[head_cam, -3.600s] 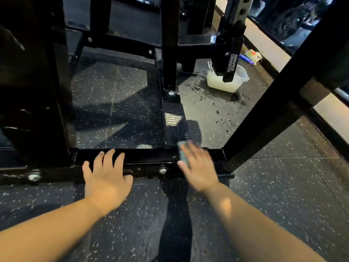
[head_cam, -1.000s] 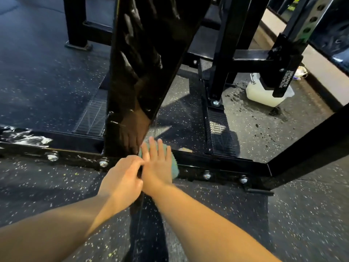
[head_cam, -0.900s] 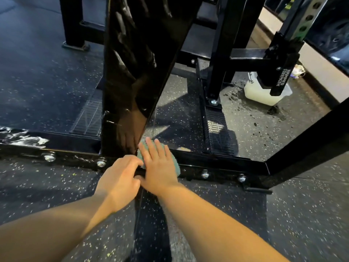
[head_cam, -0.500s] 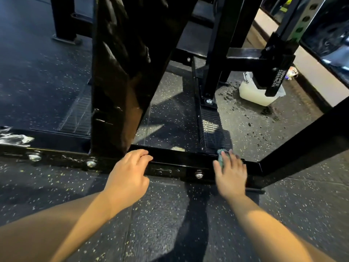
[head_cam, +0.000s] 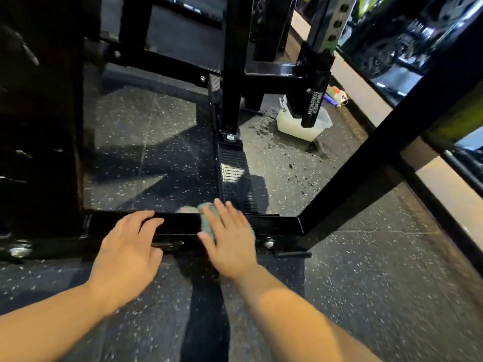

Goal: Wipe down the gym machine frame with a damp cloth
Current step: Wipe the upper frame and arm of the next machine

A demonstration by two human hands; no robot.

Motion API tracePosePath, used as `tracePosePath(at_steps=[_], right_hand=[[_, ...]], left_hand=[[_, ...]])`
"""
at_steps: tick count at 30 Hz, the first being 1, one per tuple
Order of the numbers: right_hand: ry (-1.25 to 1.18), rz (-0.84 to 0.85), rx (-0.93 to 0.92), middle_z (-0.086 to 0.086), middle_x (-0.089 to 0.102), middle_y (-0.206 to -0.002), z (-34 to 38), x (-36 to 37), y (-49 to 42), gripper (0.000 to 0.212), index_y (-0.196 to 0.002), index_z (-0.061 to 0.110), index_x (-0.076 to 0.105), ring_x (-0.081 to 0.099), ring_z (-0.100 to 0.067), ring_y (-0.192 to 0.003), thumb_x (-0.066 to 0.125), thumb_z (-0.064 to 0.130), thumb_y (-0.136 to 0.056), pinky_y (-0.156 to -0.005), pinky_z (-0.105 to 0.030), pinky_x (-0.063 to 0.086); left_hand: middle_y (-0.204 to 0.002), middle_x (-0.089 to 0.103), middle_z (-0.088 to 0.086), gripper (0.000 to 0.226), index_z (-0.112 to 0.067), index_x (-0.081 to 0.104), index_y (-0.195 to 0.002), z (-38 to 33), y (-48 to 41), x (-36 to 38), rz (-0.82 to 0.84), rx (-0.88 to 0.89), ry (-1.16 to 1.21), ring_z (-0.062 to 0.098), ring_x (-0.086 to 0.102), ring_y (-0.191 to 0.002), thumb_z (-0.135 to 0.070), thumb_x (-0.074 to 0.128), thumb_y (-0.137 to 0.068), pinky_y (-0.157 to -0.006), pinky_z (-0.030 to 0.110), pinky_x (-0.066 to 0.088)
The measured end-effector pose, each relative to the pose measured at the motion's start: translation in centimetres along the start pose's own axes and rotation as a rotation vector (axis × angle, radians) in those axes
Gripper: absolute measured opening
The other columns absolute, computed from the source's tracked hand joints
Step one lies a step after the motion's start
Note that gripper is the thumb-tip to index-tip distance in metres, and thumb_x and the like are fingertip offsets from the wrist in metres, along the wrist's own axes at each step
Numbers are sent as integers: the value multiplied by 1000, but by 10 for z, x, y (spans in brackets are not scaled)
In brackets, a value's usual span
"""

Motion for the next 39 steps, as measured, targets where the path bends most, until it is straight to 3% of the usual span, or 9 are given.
tracePosePath(at_steps=[5, 10, 15, 18, 24, 27, 29, 33, 39], right_hand=[[55, 141, 341, -9, 30, -155, -129, -18, 30, 83, -148, 20, 33, 24, -27, -143, 5, 62, -83, -116, -37, 22], [65, 22, 575, -18, 29, -154, -121, -22, 30, 81, -148, 14, 33, 24, -34, -142, 6, 63, -90, -116, -42, 17], [17, -6, 135, -10, 47, -145, 2, -9, 13, 68, -140, 18, 48, 43, -33, -133, 12, 57, -98, -108, -49, 32], [65, 5, -131, -7, 49, -143, 2, -15, 2, 54, -138, 22, 51, 47, -31, -131, 26, 50, -99, -105, -48, 41], [102, -71, 205, -14, 52, -140, -114, -22, 33, 54, -136, 15, 53, 52, -41, -122, 28, 43, -97, -100, -51, 43], [88, -179, 267, -21, 57, -130, -95, -27, 30, 55, -129, 7, 59, 56, -45, -114, 34, 42, -95, -95, -53, 46], [70, -192, 158, -19, 53, -136, -41, -19, 20, 57, -134, 8, 55, 51, -43, -121, 34, 44, -94, -101, -51, 42], [-73, -141, -130, -15, 41, -148, 73, 2, 3, 57, -144, 13, 41, 39, -37, -135, 31, 44, -97, -112, -46, 25], [-185, -131, -592, -16, 59, -130, 66, -9, -1, 45, -128, 20, 51, 58, -36, -114, 59, 27, -85, -96, -46, 50]], left_hand=[[-152, 20, 1, 57, -21, 29, -145, -31, -13, 16, 111, -29, -112, 22, 14, -141, -30, 45, -92, -117, 38, 12], [-155, 9, -2, 64, -28, 14, -148, -38, -15, 25, 210, -66, -232, 23, 5, -144, -46, 37, -92, -118, 41, 3], [-157, 1, -3, 68, -29, 7, -150, -35, -10, 26, 280, -54, -257, 21, -3, -145, -47, 38, -91, -119, 38, -2], [-158, 0, -4, 64, -27, 8, -150, -39, -15, 23, 291, -30, -163, 19, -5, -145, -41, 36, -95, -118, 35, -4], [-149, 32, 15, 59, -10, 38, -142, -15, 1, 5, 98, 42, -102, 32, 22, -141, -18, 57, -87, -116, 41, 13], [-156, 12, 8, 64, -12, 16, -150, -1, 10, 2, 148, 57, -218, 24, 6, -145, -28, 43, -94, -117, 32, 3], [-156, -2, 1, 65, -15, 2, -151, 7, 17, 2, 216, 33, -233, 19, -7, -145, -31, 34, -97, -116, 27, 0], [-157, -2, 2, 67, -13, 2, -151, 20, 29, 2, 237, 31, -243, 18, -8, -145, -27, 37, -95, -118, 28, -2], [-157, -10, -2, 65, -16, -3, -151, 39, 33, -9, 294, 39, -350, 15, -11, -145, -28, 32, -97, -116, 25, 3]])
Point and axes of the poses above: each hand's wrist, its own y-axis away from the middle knuckle, its own x-axis out of the palm, z = x × y, the point moved 9 cm from there along -y, towards the middle knuckle
